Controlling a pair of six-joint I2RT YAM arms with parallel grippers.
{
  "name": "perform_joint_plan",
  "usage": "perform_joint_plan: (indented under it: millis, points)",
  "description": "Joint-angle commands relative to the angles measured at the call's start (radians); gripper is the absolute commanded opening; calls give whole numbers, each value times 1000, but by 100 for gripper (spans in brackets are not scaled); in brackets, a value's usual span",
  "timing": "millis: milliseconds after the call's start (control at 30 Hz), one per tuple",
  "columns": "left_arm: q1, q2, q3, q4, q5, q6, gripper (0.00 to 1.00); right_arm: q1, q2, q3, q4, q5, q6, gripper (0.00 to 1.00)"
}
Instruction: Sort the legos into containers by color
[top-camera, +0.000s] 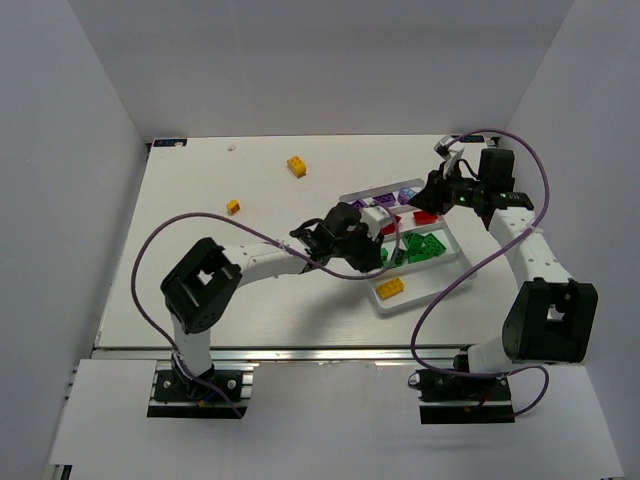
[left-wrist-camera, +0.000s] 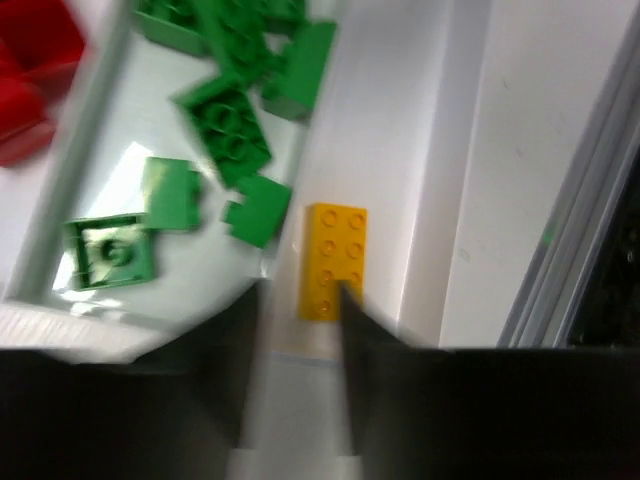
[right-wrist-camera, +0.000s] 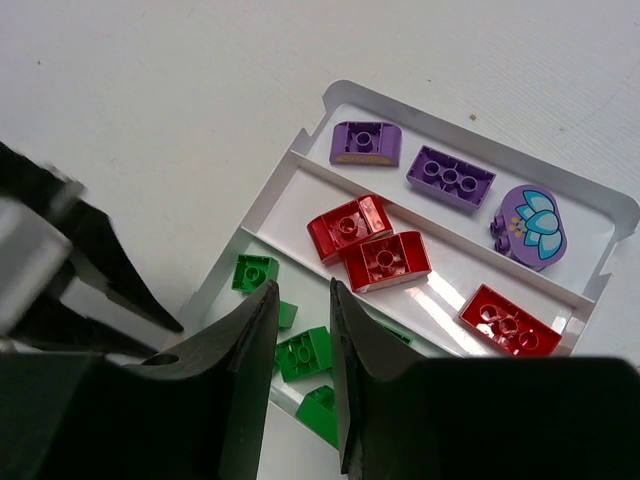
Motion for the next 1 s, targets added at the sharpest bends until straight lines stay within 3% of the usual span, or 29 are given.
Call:
perform_joint_plan:
  millis: [0, 100, 200, 233, 267, 300, 333, 400, 433, 533, 633, 700, 967]
  points:
    - [44, -182, -58, 6, -153, -24, 30, -3, -19, 3, 14, -8, -22, 33]
    - [122, -311, -137, 30, -247, -115, 3, 40, 23, 40, 11, -20, -39, 33]
    - [236, -446, -245, 23, -352, -288, 2, 95, 90, 106, -25, 4, -90, 33]
    - [274, -475, -271, 3, -397, -337, 8, 114, 127, 126, -34, 11, -104, 33]
    - [338, -500, -280, -49, -456, -407, 22, 132, 145, 167, -40, 24, -125, 34]
    - [369, -543, -288, -125, -486, -432, 56, 170, 167, 190, -48, 34, -131, 34]
    - [421, -561, -303, -158, -512, -449, 68, 189, 216, 216, -55, 44, -133, 34]
    - [473, -609, -320, -247, -560, -504, 84, 242, 277, 322, -68, 98, -93, 38]
    - [533, -626, -349, -259, -549, -520, 90, 258, 352, 366, -83, 138, -67, 45]
    - [624, -687, -391, -285, -480, -561, 92, 310, 528, 587, -138, 194, 28, 53]
    - [653, -745, -432, -304, -478, -575, 93, 364, 685, 790, -157, 301, 148, 81]
    - [658, -770, -460, -318, -488, -581, 93, 411, 754, 862, -112, 366, 216, 89]
    - [661, -911, -544, -355, -524, -624, 93, 513, 934, 1026, 127, 606, 327, 89]
